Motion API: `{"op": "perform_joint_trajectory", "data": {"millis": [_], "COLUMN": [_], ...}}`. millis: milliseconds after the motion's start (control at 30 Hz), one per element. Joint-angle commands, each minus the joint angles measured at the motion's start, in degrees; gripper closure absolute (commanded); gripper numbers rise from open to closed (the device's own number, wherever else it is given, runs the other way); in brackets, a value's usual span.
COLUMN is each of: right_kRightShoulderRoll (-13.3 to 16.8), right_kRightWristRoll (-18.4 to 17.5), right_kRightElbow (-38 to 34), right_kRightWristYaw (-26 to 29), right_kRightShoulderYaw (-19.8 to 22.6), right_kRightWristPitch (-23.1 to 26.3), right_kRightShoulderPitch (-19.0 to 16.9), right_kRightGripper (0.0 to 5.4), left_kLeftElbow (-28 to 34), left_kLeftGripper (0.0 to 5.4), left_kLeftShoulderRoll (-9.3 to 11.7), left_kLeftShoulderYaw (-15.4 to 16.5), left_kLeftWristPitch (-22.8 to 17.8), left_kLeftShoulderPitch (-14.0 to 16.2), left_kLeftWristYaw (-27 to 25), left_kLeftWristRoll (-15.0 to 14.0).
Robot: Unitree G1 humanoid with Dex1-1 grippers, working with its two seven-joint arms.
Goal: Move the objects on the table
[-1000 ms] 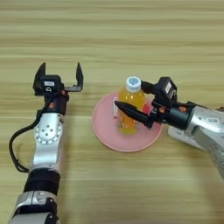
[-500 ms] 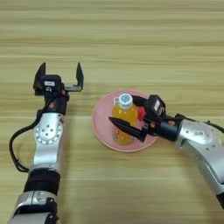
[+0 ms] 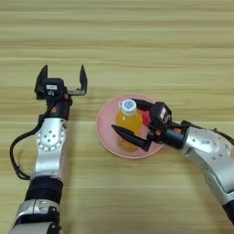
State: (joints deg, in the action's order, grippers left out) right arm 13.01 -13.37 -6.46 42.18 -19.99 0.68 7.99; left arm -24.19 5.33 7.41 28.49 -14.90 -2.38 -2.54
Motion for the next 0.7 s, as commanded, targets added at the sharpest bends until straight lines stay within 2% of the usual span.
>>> {"op": "perform_joint_trajectory", "data": {"millis": [33, 200, 433, 700], "right_kRightShoulderRoll": [-0.34, -0.69, -1.08, -1.06], "right_kRightWristRoll": [-0.11, -1.15, -3.18, -9.58], "right_kRightElbow": [-0.49, -1.9, -5.41, -14.81], "right_kRightWristYaw": [0.14, 0.12, 0.08, -1.84], "right_kRightShoulderYaw": [0.36, 1.16, 2.28, 5.83], "right_kRightWristPitch": [-0.12, -0.05, 0.22, 4.03], "right_kRightShoulderPitch": [0.28, 0.5, 0.63, 1.97], "right_kRightGripper": [0.55, 0.04, 0.01, 0.01], "left_kLeftElbow": [-0.19, -0.21, -0.25, -0.43], "left_kLeftGripper": [0.0, 0.0, 0.0, 0.0], "left_kLeftShoulderRoll": [-0.02, 0.08, 0.11, 0.1], "left_kLeftShoulderYaw": [-0.47, -0.55, -0.64, -0.99], "left_kLeftWristPitch": [0.57, 0.63, 0.73, 0.96], "left_kLeftShoulderPitch": [-0.66, -0.67, -0.68, -0.76], "left_kLeftWristYaw": [0.38, 0.43, 0.49, 0.81], "left_kLeftWristRoll": [0.79, 0.76, 0.71, 0.85]}}
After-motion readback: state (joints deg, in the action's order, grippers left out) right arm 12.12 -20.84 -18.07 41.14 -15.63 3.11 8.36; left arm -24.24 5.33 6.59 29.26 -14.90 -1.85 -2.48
